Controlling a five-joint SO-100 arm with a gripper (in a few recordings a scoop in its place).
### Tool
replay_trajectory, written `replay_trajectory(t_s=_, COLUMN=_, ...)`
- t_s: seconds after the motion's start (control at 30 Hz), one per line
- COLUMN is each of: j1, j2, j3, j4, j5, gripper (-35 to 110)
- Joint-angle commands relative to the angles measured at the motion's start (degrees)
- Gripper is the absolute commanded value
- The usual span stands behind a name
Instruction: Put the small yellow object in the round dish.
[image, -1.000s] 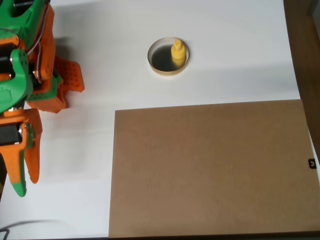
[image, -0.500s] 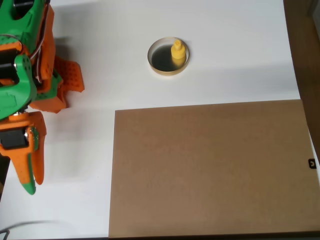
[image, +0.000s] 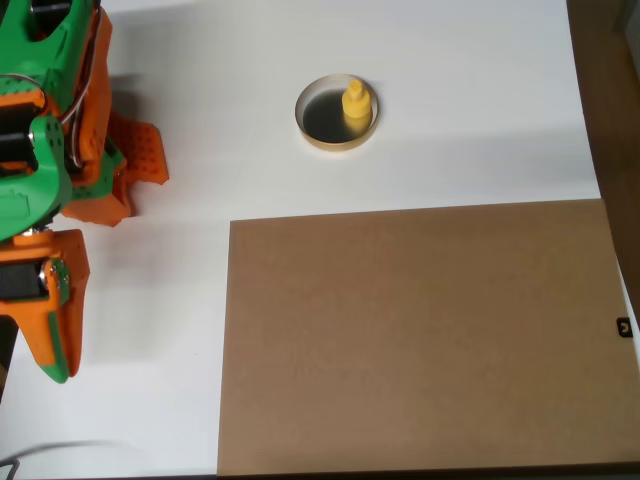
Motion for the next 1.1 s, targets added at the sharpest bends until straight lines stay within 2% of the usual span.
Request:
replay_trajectory(t_s=0.0, j1=1.05, j2=2.20, j3=-0.79, j4=0.00, j5=0.44, gripper=2)
replay_trajectory(t_s=0.17, j1=0.97, j2=2.20, j3=0.09, j4=-2.55, j5=-0.79, gripper=1)
replay_trajectory(t_s=1.07, j1=1.05, j2=2.20, j3=0.09, j4=-2.64, j5=-0.88, gripper=0)
